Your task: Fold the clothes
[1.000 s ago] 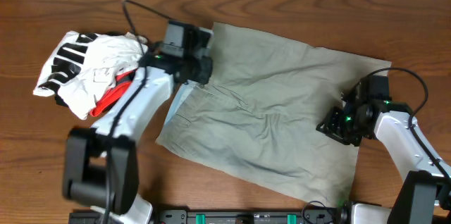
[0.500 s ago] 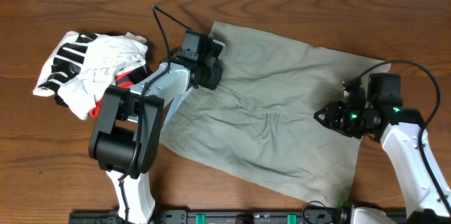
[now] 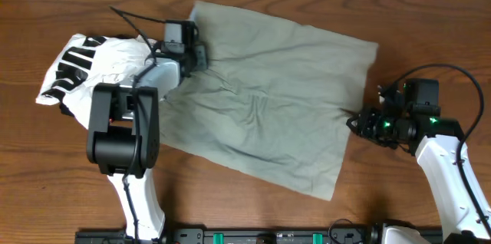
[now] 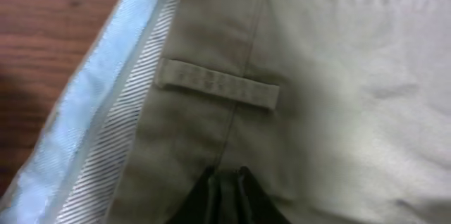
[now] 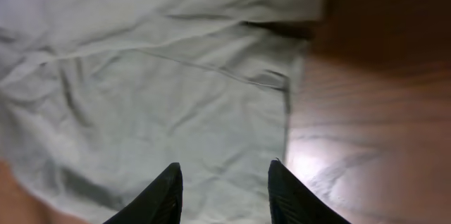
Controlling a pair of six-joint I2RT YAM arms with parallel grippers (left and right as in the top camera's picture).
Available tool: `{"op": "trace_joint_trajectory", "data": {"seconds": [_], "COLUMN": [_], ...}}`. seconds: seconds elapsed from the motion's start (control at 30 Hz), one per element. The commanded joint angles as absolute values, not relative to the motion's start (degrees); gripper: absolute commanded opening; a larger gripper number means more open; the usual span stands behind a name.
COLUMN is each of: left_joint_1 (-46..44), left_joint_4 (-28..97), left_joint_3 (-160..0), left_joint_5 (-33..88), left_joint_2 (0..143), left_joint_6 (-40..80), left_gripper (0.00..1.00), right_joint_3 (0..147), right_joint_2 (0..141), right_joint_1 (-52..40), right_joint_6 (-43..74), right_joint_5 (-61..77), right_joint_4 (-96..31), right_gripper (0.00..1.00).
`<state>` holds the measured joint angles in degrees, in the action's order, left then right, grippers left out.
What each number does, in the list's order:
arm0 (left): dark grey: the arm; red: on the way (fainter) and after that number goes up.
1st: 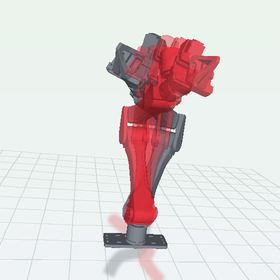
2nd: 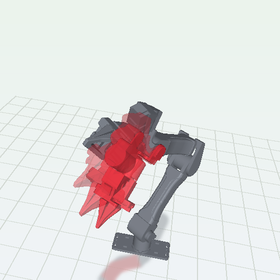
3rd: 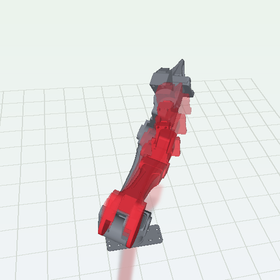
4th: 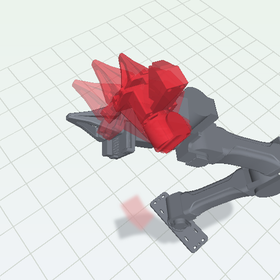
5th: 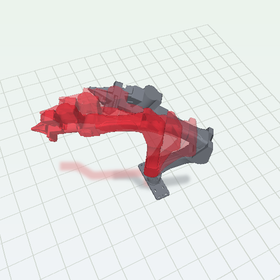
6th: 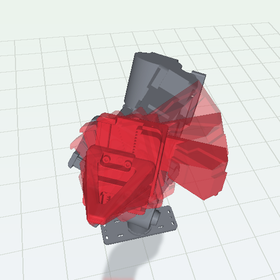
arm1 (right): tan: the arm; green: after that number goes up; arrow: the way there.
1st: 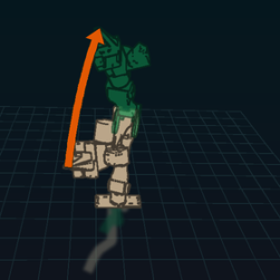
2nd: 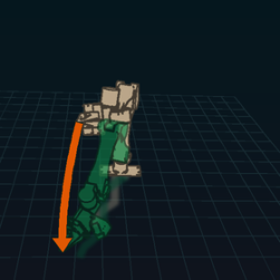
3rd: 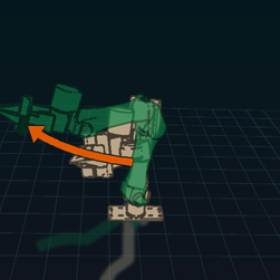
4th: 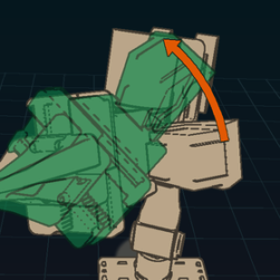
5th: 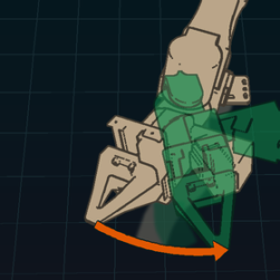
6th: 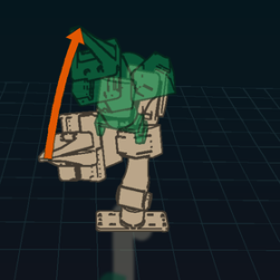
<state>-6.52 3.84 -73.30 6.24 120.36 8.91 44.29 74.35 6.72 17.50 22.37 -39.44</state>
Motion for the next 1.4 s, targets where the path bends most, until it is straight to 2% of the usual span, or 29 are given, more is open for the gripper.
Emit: {"op": "trace_joint_trajectory", "data": {"seconds": [0.0,0.13,0.27,0.4,0.57,0.7,0.83,1.13,1.37], "left_joint_1": [-6.9,-7.5,-7.5,-7.5,-7.5,-7.5,-7.5,-7.5,-7.5], "left_joint_4": [7.7,10.9,13.6,15.8,18.7,22.9,28.1,37.1,44.1], "left_joint_3": [-71.2,-71.2,-71.2,-71.2,-71.2,-71.2,-71.2,-71.2,-71.2], "left_joint_5": [5.2,5.2,5.1,5.1,5.1,5.1,5.1,5.1,5.1], "left_joint_2": [124.4,121.0,114.0,105.3,95.9,89.8,86.5,86.1,86.0], "left_joint_6": [11.0,10.8,10.1,9.7,9.7,9.7,9.7,9.7,9.7], "left_gripper": [0.17,0.27,0.37,0.49,0.56,0.58,0.6,0.62,0.63], "right_joint_3": [45.2,45.2,45.2,45.2,45.2,45.2,45.3,49.4,58.4], "right_joint_2": [76.9,81.3,86.6,90.9,94.7,96.6,96.7,96.6,96.6], "right_joint_1": [6.3,6.3,4.6,1.3,-0.6,1.3,4.7,10.5,14.8], "right_joint_6": [18.5,21.9,21.8,19.7,22.2,26.3,26.1,23.5,23.4], "right_joint_5": [18.9,22.7,30.3,26.3,13.4,-2.3,-12.5,-12.4,-5.6], "right_joint_4": [-35.3,-26.9,-28.0,-33.3,-35.2,-35.7,-34.7,-32.0,-38.2], "right_gripper": [0.37,0.26,0.27,0.28,0.17,0.12,0.13,0.18,0.19]}}
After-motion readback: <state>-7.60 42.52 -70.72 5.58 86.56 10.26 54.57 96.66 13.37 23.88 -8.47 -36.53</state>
